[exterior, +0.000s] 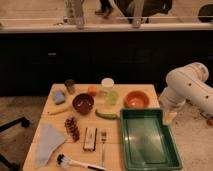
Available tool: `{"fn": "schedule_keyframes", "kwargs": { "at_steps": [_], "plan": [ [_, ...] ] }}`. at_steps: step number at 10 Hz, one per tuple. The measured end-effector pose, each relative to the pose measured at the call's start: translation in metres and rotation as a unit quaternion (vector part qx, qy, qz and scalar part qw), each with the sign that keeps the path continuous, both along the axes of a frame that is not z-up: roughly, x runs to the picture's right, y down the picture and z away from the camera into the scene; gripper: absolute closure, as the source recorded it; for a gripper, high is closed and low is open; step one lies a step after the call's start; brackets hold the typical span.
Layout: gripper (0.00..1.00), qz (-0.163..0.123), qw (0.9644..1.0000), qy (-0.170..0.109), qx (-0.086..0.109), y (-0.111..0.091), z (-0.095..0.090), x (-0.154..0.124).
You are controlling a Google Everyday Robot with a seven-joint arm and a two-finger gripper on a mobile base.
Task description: Place banana in paper cup
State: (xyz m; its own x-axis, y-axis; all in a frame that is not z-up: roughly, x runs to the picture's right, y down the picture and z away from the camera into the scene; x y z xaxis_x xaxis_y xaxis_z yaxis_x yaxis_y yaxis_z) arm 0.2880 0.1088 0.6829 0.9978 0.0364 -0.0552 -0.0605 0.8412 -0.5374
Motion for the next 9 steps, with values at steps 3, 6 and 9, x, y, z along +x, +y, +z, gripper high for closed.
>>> {"fn": "schedule_keyframes", "kwargs": {
  "at_steps": [3,6,9],
  "plan": [
    [0.20,-0.005,1.0000,-0.001,0.003,0.000,-0.001,-0.002],
    [0.20,-0.050,0.9985,-0.016,0.010,0.000,-0.007,-0.032],
    [0.20,-0.103,0.9940,-0.034,0.015,0.002,-0.012,-0.069]
  ]
}}
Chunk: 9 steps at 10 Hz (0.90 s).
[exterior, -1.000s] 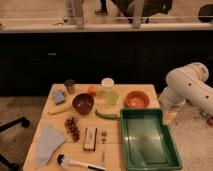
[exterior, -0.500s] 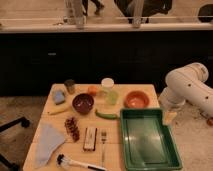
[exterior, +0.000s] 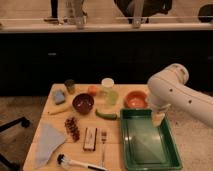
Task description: Place banana in paper cup
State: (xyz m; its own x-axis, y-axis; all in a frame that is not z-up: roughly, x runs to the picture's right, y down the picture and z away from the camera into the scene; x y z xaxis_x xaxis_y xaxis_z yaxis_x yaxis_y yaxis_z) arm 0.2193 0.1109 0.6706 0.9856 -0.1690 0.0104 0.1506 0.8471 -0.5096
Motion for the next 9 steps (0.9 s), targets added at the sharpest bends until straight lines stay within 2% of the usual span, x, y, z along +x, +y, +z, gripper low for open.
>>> {"fn": "schedule_keyframes", "kwargs": {
  "at_steps": [4,9],
  "plan": [
    [0.20,-0.043,0.9988,-0.022,0.004,-0.004,-0.003,-0.045],
    [0.20,-0.079,0.9958,-0.047,0.001,-0.006,-0.003,-0.101]
  ]
}}
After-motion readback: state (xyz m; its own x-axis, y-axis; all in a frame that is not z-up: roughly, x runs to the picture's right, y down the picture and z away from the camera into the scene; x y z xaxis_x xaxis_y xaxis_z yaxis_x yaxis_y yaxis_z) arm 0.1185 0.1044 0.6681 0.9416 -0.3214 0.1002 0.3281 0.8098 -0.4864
